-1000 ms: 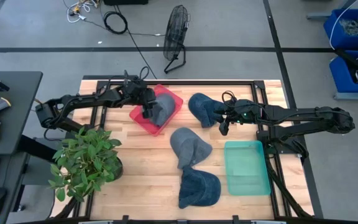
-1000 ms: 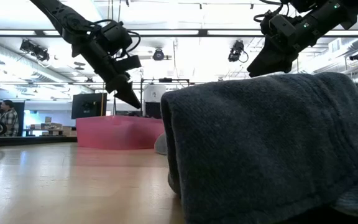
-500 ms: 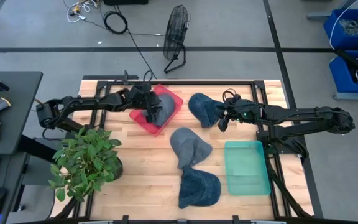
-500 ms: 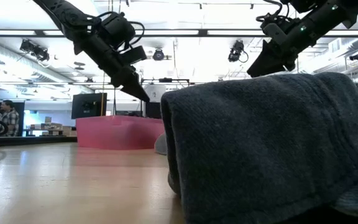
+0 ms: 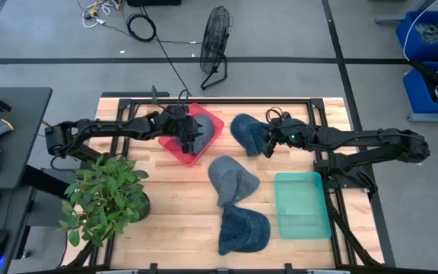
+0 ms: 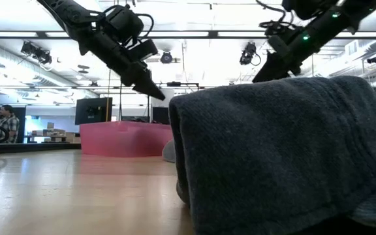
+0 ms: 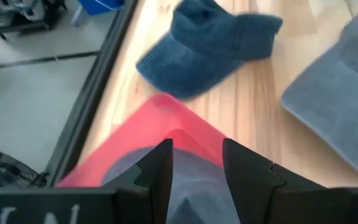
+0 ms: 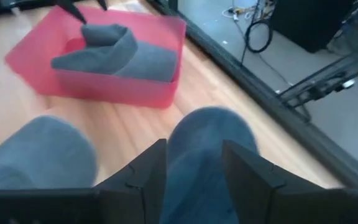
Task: Pick & Place hat
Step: Put the top blue cap into the blue bin, then put the gray cap into the red bin
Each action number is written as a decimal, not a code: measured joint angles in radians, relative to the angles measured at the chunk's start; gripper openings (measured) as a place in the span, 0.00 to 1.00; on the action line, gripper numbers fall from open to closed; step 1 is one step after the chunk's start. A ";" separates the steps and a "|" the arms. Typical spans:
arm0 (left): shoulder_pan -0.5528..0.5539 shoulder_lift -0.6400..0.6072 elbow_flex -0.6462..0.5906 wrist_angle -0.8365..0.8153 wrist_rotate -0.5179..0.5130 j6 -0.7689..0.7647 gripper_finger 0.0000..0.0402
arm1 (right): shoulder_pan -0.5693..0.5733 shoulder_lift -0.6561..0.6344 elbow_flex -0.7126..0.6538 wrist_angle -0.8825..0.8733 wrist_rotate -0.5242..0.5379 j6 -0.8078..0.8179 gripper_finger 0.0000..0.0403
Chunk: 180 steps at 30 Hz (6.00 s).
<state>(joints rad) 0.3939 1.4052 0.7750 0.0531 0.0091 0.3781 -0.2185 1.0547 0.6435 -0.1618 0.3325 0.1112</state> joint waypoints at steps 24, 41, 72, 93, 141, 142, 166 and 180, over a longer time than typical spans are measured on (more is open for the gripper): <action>0.002 0.000 0.000 0.048 -0.024 0.057 0.35 | -0.293 0.628 0.457 -0.493 -0.186 -0.415 0.41; 0.002 0.000 0.000 0.027 -0.024 0.060 0.35 | -0.313 0.729 0.460 -0.452 -0.225 -0.411 0.25; 0.002 0.000 0.000 -0.073 -0.023 0.025 0.35 | 0.221 0.088 0.558 -1.049 -0.448 0.879 0.00; 0.002 0.000 0.000 -0.109 -0.023 -0.035 0.35 | 0.791 0.238 0.556 -1.203 -0.570 1.769 0.00; 0.002 0.000 0.000 -0.110 -0.023 0.002 0.35 | 0.778 0.278 0.335 -1.262 -0.464 1.637 0.01; 0.002 0.000 0.000 -0.110 -0.023 0.002 0.35 | 0.778 0.278 0.335 -1.263 -0.462 1.635 0.01; 0.002 0.000 0.000 -0.110 -0.023 -0.001 0.35 | 0.729 0.278 0.335 -1.211 -0.428 1.462 0.25; 0.000 0.000 0.000 -0.104 -0.023 -0.001 0.35 | 0.647 0.277 0.444 -1.248 -0.569 1.469 0.21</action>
<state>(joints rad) 0.3937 1.4048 0.7750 -0.0509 -0.0139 0.3767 0.4282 1.3315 1.0872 -1.4102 -0.2367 1.5799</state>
